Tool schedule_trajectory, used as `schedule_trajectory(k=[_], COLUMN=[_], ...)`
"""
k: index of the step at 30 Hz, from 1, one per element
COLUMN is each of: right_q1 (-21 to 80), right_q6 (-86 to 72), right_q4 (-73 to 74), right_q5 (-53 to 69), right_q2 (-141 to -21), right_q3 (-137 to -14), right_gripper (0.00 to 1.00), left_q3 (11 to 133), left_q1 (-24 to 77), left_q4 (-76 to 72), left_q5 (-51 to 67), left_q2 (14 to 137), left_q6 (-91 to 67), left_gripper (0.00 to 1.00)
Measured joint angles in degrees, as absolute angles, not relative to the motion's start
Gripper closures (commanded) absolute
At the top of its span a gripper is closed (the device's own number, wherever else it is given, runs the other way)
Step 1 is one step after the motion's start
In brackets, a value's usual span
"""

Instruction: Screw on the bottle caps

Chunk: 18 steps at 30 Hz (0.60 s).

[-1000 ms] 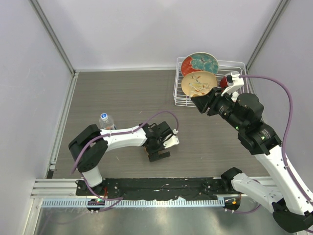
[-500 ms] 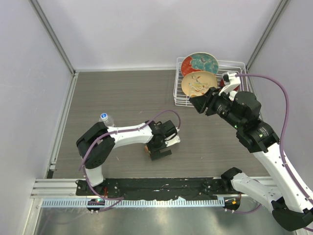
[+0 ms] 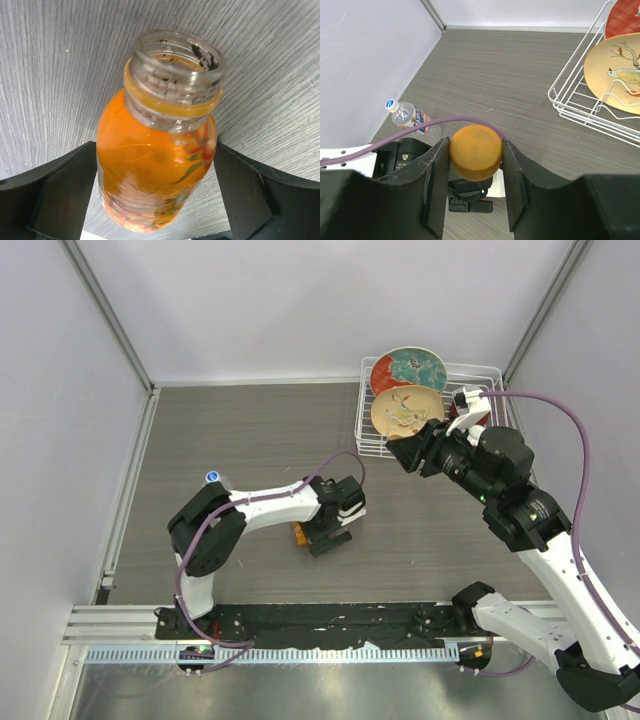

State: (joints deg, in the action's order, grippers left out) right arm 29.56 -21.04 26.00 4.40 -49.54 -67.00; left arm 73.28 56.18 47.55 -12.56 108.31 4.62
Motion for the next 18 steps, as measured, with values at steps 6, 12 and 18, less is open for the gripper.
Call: schedule_trajectory(k=[6, 12, 18], right_q1=[29.6, 29.6, 29.6], right_q6=[-20.8, -20.6, -20.6], right_q4=[26.0, 26.2, 26.3], right_q5=[4.4, 4.4, 4.3], right_q2=[-49.5, -49.5, -49.5], right_q3=[-67.0, -67.0, -67.0], right_gripper=[0.79, 0.80, 0.80], left_q3=[73.7, 72.8, 71.0], left_q1=[56.2, 56.2, 56.3], left_q4=[47.9, 47.0, 45.1], left_q5=[-12.5, -12.5, -11.4], left_q2=[108.6, 108.2, 107.1], left_q6=[4.7, 5.2, 6.0], left_gripper=[0.03, 0.14, 0.32])
